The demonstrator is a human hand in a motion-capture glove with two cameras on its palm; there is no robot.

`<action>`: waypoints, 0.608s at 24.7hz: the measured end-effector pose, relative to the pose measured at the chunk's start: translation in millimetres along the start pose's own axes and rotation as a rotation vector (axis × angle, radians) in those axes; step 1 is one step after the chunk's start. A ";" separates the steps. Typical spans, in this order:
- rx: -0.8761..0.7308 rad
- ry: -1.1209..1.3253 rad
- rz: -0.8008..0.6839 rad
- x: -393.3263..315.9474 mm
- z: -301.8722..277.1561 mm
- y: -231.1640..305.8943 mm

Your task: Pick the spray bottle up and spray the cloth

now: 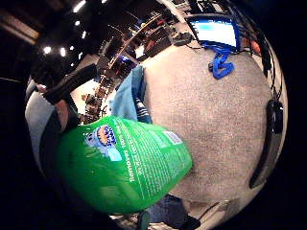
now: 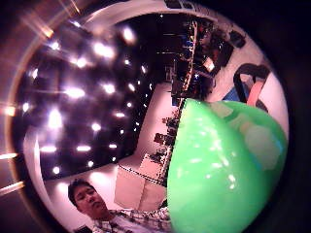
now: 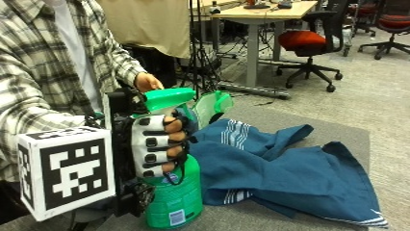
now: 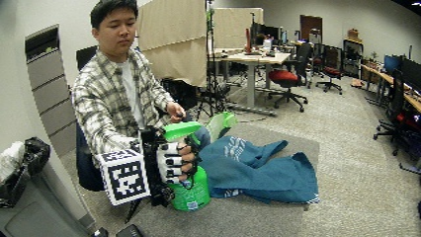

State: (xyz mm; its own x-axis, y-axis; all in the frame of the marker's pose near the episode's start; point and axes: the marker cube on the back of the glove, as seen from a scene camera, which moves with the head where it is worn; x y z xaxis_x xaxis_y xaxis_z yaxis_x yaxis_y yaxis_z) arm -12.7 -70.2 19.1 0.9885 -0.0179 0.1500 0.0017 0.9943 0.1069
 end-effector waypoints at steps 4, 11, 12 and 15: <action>0.006 0.006 0.011 -1.3 -0.5 0.1; 0.006 0.006 0.013 -2.1 -0.6 -0.1; 0.005 0.007 0.012 -2.3 -0.3 -0.2; -0.004 0.024 0.002 -4.4 2.3 -1.3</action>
State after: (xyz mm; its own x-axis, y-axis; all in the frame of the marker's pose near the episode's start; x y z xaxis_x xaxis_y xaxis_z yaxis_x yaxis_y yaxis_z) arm -17.4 -71.7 20.6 0.9918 -0.0138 0.1269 0.0006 0.9947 0.1032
